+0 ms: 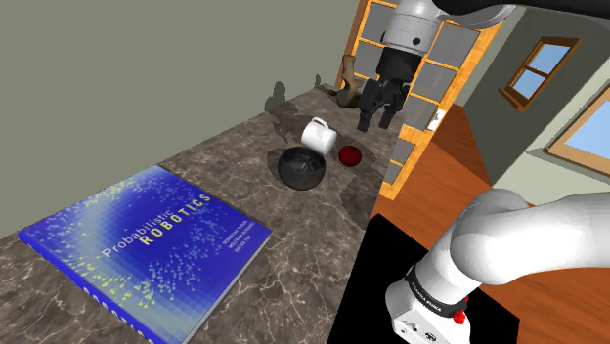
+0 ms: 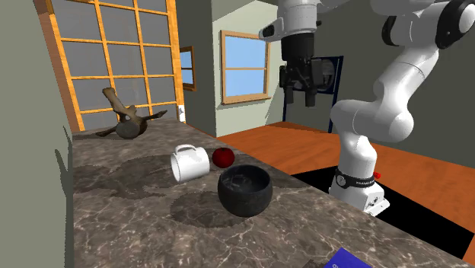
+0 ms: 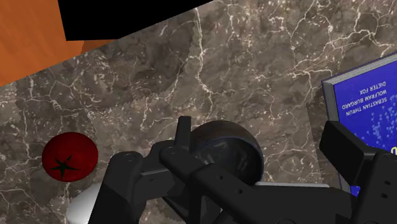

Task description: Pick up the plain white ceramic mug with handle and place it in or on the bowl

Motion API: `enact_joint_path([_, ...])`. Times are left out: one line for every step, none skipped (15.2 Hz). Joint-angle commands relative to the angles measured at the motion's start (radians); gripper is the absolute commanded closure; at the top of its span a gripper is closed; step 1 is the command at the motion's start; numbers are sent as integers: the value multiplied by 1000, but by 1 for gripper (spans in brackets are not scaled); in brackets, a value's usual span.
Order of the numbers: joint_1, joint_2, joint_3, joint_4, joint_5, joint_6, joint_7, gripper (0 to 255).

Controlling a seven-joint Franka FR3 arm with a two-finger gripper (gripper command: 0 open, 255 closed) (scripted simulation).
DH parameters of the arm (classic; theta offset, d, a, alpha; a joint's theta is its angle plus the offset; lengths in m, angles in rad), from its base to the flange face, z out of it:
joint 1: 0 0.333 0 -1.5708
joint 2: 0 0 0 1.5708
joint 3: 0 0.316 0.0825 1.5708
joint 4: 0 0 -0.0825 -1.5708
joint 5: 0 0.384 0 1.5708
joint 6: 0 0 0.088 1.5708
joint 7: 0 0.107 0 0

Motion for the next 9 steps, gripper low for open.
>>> enact_joint_path([0, 0, 0, 0, 0, 0, 0, 0])
enact_joint_path([-5, 30, -9, 7, -10, 25, -14, 0])
enact_joint_path([-9, 61, -18, 15, -19, 49, -28, 0])
enact_joint_path([-13, 92, -27, 24, -27, 72, -42, 0])
enact_joint_path([-18, 124, -36, 34, -35, 95, -55, 0])
enact_joint_path([-22, 157, -44, 46, -42, 117, -68, 0])
enact_joint_path([-25, 190, -53, 59, -49, 139, -81, 0])
enact_joint_path([-29, 223, -61, 74, -55, 159, -93, 0])
enact_joint_path([-32, 257, -69, 89, -60, 179, -106, 0])
